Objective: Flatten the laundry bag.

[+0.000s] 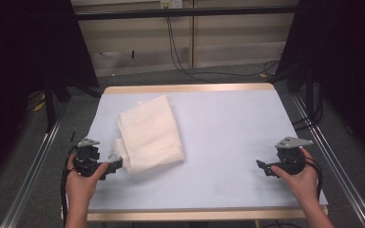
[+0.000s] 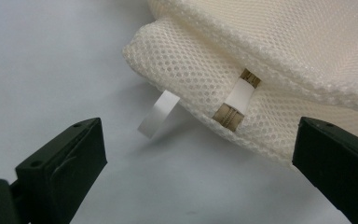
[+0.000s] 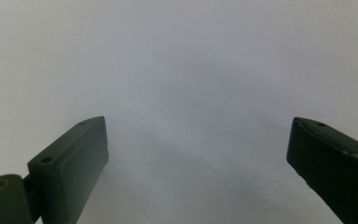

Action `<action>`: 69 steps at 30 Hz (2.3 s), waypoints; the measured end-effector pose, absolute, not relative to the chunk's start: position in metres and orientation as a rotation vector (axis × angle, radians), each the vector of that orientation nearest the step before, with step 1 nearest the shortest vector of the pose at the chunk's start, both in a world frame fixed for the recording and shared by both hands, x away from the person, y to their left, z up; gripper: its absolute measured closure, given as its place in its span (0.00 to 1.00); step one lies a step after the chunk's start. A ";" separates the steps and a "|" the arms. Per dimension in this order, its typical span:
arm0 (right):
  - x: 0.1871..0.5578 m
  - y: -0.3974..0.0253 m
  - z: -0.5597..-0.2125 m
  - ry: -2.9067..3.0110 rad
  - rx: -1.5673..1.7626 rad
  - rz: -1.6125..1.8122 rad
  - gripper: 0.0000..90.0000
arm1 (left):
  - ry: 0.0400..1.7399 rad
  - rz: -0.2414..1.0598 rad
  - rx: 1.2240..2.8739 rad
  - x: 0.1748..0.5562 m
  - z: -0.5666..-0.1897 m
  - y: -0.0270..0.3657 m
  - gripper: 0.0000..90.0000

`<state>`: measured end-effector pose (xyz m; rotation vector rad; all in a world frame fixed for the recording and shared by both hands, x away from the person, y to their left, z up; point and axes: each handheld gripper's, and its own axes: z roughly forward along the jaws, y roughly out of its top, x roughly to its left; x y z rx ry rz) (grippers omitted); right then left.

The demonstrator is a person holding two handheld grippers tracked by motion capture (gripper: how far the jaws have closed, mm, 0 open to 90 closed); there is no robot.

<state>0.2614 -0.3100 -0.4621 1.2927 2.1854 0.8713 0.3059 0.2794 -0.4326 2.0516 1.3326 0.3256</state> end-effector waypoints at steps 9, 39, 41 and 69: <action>0.262 -0.306 -0.460 2.187 1.262 0.871 0.06 | 1.340 0.304 2.037 0.313 -0.429 0.274 0.03; 0.258 -0.294 -0.462 2.178 1.224 0.823 0.07 | 1.384 0.267 1.970 0.328 -0.417 0.249 0.02; 0.257 -0.294 -0.462 2.176 1.235 0.816 0.07 | 1.401 0.246 1.970 0.329 -0.420 0.247 0.02; 0.257 -0.295 -0.461 2.166 1.221 0.821 0.08 | 1.458 0.055 1.992 0.335 -0.453 0.241 0.29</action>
